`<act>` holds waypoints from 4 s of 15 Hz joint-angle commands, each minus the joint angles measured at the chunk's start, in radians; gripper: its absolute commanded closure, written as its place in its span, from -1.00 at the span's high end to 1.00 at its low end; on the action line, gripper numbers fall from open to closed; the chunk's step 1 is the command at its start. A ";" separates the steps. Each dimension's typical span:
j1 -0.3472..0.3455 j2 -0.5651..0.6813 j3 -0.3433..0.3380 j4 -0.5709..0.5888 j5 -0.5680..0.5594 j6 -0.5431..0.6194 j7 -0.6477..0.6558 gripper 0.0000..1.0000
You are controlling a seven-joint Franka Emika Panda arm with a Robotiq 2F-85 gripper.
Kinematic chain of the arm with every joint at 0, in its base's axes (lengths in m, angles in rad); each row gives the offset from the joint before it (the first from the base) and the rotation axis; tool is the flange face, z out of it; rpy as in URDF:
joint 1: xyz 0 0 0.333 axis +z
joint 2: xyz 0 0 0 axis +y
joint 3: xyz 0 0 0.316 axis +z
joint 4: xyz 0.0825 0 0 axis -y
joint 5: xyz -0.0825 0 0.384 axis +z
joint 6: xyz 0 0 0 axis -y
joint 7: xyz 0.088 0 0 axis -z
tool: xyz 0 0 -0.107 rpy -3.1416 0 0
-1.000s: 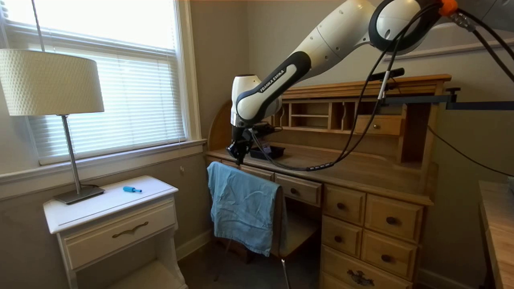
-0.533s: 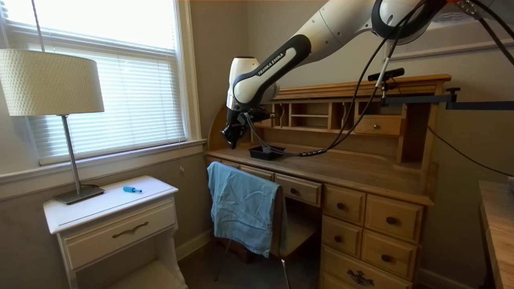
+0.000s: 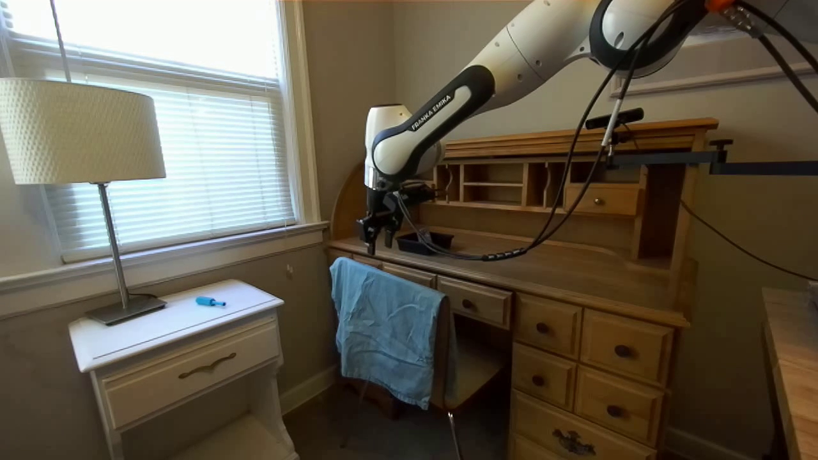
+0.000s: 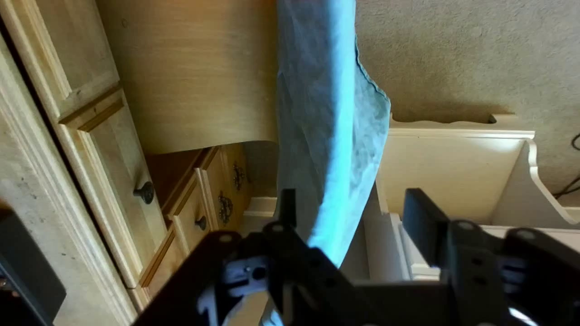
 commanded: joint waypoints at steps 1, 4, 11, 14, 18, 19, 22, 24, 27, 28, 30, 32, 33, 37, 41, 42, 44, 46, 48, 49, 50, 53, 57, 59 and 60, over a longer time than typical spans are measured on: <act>-0.013 0.050 0.015 0.042 -0.005 -0.038 -0.010 0.87; -0.018 0.081 0.016 0.060 -0.003 -0.066 -0.012 1.00; -0.024 0.132 0.022 0.116 -0.001 -0.166 -0.016 1.00; -0.026 0.150 0.025 0.146 0.000 -0.202 -0.016 1.00; -0.028 0.170 0.029 0.181 0.001 -0.235 -0.016 0.58; -0.028 0.174 0.029 0.189 0.001 -0.240 -0.016 0.58; -0.029 0.186 0.030 0.211 0.001 -0.253 -0.017 0.08; -0.029 0.191 0.030 0.220 0.001 -0.258 -0.017 -0.21; -0.029 0.199 0.030 0.236 0.000 -0.262 -0.017 -0.66; -0.029 0.202 0.030 0.240 0.000 -0.262 -0.017 -0.67; -0.028 0.205 0.033 0.247 0.001 -0.263 -0.018 -0.89; -0.024 0.197 0.025 0.236 0.005 -0.258 -0.038 -0.81; -0.023 0.191 0.023 0.231 0.004 -0.254 -0.039 -0.82; -0.013 0.136 0.008 0.189 -0.008 -0.204 -0.030 -0.83; -0.002 0.107 -0.004 0.174 -0.013 -0.160 -0.028 -0.86; -0.001 0.106 -0.006 0.174 -0.012 -0.156 -0.030 -0.85; 0.002 0.092 -0.007 0.173 -0.012 -0.121 -0.031 -0.95; 0.003 0.069 -0.011 0.167 -0.011 -0.087 -0.030 -1.00; 0.002 0.054 -0.015 0.166 -0.009 -0.065 -0.027 -1.00; 0.001 0.050 -0.014 0.165 -0.007 -0.061 -0.029 -1.00; 0.000 0.047 -0.014 0.164 -0.006 -0.063 -0.031 -1.00; -0.005 0.057 -0.008 0.170 0.000 -0.086 -0.038 -0.34; -0.011 0.082 0.000 0.178 0.005 -0.116 -0.049 0.23; -0.013 0.096 0.003 0.183 0.008 -0.134 -0.051 0.51; -0.014 0.104 0.005 0.187 0.009 -0.142 -0.052 0.64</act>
